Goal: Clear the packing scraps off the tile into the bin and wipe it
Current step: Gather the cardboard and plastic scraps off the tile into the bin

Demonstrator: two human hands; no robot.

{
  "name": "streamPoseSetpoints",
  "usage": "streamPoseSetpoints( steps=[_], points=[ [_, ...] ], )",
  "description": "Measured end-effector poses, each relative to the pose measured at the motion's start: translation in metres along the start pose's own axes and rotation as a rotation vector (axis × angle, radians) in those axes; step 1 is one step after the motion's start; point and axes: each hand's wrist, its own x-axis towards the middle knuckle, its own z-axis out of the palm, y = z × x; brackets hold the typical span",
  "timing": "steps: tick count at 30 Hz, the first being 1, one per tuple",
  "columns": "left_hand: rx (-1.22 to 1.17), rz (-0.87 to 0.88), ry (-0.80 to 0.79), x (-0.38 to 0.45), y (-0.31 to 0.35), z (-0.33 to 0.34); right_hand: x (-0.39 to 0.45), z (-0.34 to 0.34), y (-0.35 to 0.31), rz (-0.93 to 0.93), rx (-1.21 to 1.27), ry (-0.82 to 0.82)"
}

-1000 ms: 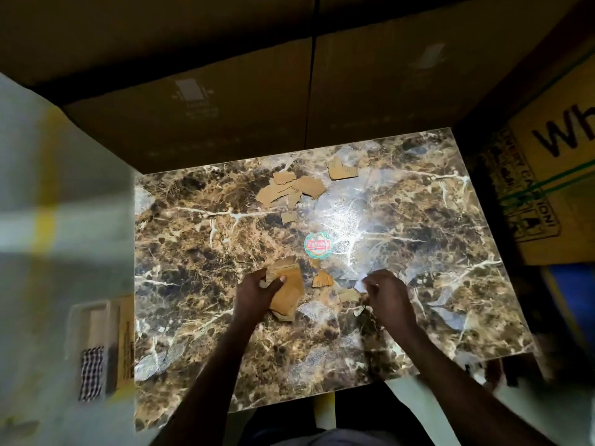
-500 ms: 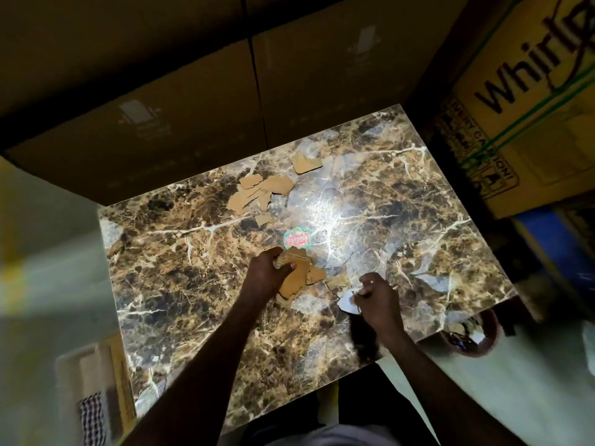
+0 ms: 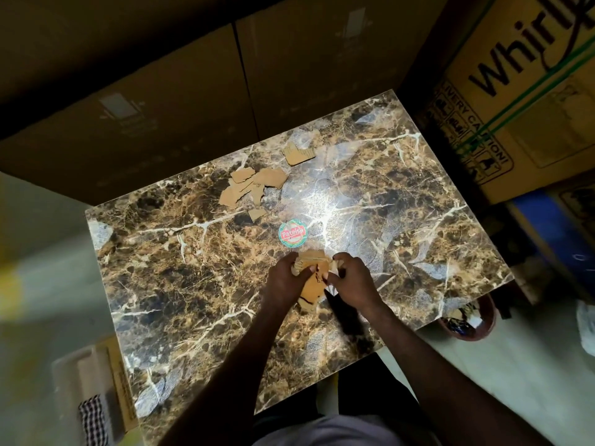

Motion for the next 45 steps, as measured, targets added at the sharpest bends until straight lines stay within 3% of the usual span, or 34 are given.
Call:
streamPoseSetpoints(
  steps=[13,23,28,37,45],
  points=[
    [-0.291,0.010,-0.103,-0.003,-0.001,0.014,-0.014,-0.012,0.003,-0.050,0.159,0.013],
    [-0.233,-0.021,-0.034,-0.003,0.003,0.020,-0.017,0.001,-0.012,0.129,0.149,0.156],
    [-0.207,-0.003,-0.020,-0.008,0.001,0.019,-0.020,0.004,-0.010,0.118,0.180,0.192],
    [-0.151,0.052,-0.165,-0.008,0.009,0.017,-0.031,-0.018,0.014,0.026,0.381,0.073],
    [-0.172,0.153,-0.247,-0.019,0.081,0.068,-0.058,-0.085,0.061,0.036,0.543,0.214]
  ],
)
